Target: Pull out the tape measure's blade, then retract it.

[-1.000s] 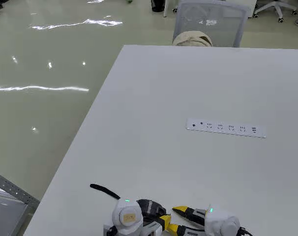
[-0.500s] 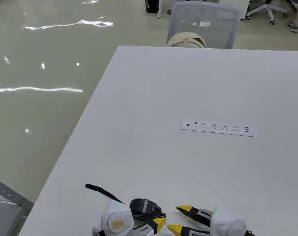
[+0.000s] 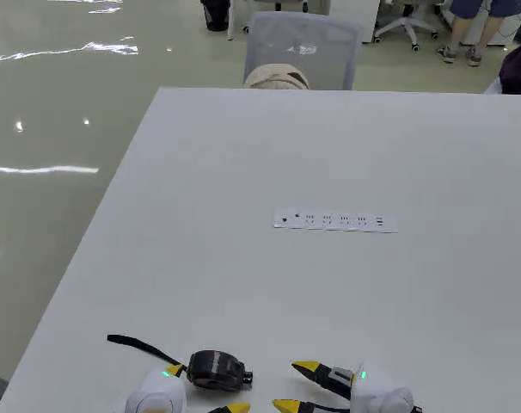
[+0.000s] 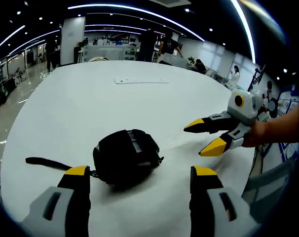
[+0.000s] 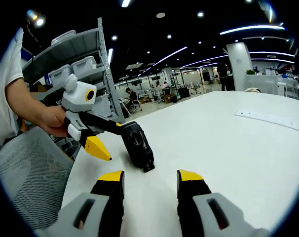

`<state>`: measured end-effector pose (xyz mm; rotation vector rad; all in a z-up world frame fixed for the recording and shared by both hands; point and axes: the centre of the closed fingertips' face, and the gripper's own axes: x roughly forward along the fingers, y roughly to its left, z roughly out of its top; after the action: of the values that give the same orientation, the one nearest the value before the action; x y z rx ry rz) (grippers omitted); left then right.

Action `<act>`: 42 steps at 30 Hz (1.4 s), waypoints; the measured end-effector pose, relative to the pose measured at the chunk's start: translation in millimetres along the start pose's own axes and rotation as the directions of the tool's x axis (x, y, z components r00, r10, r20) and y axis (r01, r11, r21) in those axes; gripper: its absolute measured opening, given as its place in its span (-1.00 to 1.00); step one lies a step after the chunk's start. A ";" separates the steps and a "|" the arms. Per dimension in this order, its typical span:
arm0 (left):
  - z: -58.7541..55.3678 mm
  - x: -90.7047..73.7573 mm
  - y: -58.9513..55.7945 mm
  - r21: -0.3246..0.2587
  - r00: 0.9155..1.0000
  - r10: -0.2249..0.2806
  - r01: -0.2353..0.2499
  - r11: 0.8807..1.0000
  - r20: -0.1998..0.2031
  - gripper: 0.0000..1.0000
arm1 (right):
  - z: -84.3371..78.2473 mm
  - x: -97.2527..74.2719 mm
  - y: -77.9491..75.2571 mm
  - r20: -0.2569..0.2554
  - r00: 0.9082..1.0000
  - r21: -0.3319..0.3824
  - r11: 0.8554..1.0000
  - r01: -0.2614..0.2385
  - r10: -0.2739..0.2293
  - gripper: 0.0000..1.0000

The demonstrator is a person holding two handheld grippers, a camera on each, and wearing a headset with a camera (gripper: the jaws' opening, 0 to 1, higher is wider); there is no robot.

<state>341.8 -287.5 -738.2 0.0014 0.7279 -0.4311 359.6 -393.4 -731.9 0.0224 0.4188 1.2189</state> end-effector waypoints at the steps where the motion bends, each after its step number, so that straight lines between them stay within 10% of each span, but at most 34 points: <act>1: 1.7 -1.6 -1.1 -0.009 1.000 -0.009 0.009 1.000 0.008 0.64 | -0.3 -2.1 0.2 0.000 1.000 0.002 1.000 0.010 -0.010 -0.13; 23: -11.6 -33.8 -7.4 0.123 0.993 -0.121 0.121 0.985 -0.011 0.68 | -1.9 -45.3 14.7 -0.034 0.994 -0.012 0.995 0.099 -0.099 0.01; 42: -39.5 -70.5 12.9 0.064 0.991 -0.137 0.137 0.988 -0.008 0.69 | -9.3 -94.7 25.9 -0.043 0.978 0.006 0.979 0.205 -0.205 0.15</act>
<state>274.6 -242.9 -724.4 0.0130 0.7193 -0.5861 306.8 -472.6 -705.9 -0.0372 0.4528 1.0153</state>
